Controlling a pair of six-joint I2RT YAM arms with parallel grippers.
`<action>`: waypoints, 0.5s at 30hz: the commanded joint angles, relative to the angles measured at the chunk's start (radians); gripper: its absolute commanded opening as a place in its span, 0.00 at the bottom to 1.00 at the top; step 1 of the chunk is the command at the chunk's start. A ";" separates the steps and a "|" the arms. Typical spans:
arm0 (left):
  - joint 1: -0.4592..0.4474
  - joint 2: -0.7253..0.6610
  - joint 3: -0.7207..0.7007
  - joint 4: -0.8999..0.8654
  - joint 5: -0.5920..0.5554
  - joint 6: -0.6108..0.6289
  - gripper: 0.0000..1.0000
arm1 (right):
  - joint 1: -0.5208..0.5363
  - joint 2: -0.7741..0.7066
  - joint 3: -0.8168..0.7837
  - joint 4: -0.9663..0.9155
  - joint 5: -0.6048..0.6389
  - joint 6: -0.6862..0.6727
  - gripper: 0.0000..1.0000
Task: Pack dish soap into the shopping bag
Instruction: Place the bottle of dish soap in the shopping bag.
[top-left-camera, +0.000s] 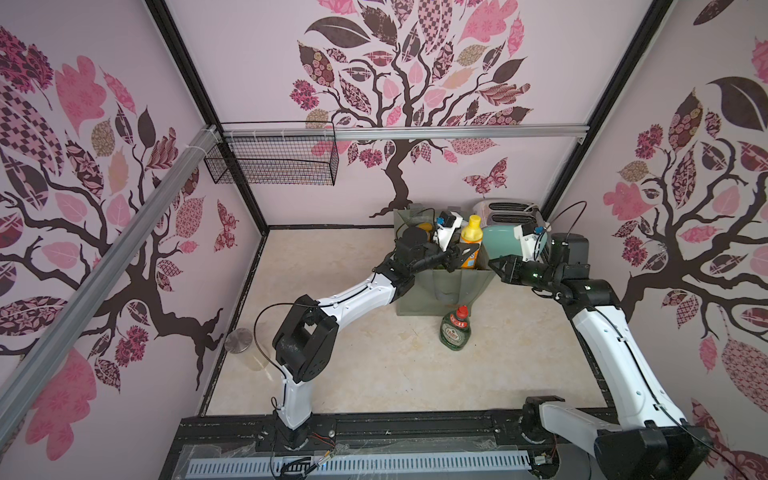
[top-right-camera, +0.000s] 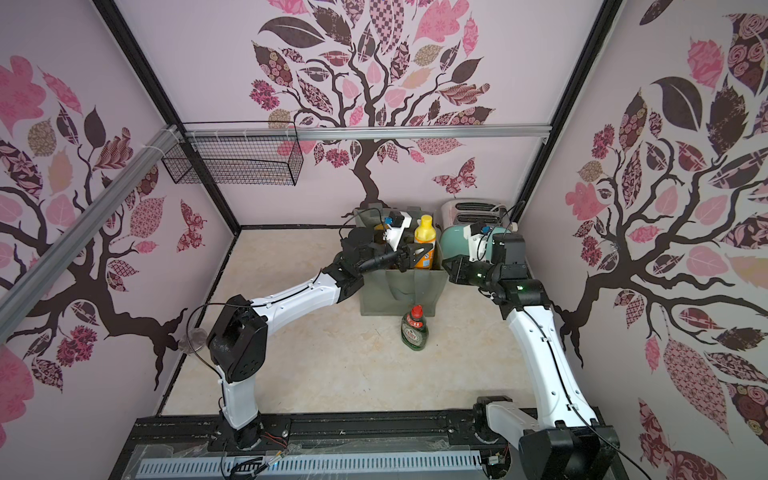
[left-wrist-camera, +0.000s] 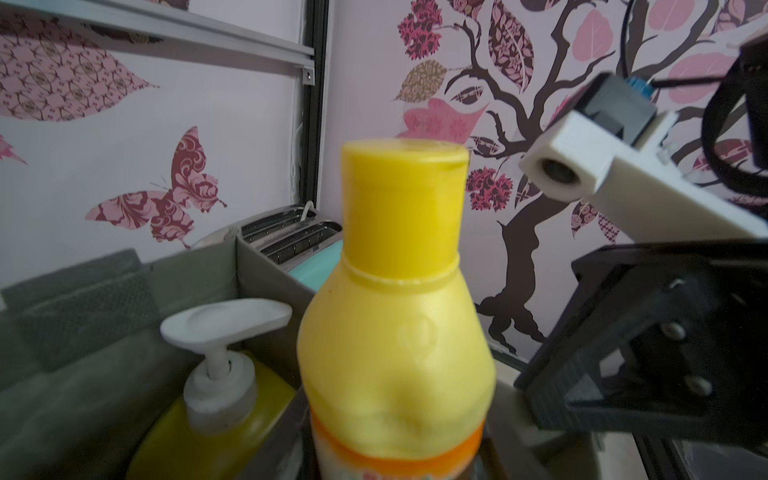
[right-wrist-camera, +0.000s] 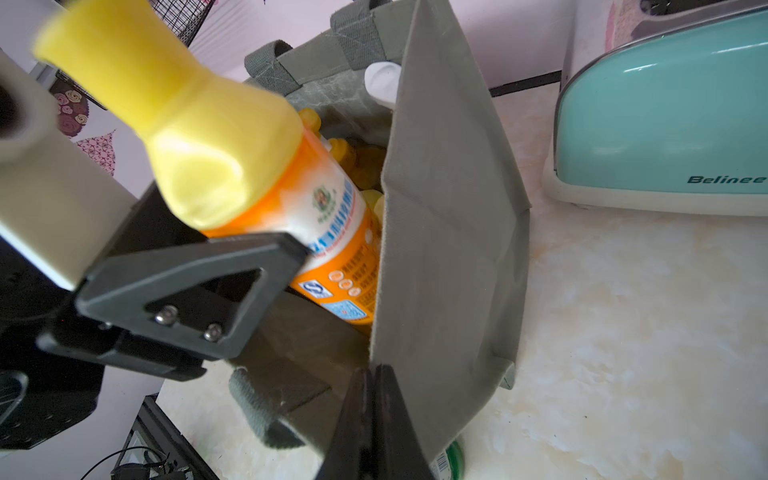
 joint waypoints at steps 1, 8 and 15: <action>-0.004 -0.073 -0.040 0.133 0.019 0.022 0.00 | 0.005 -0.028 0.063 0.075 -0.055 0.006 0.00; -0.006 -0.052 -0.087 0.158 0.053 0.010 0.00 | 0.004 -0.021 0.100 0.072 -0.049 0.005 0.00; -0.007 -0.029 -0.129 0.193 0.059 0.007 0.00 | 0.004 -0.005 0.142 0.060 -0.070 0.000 0.36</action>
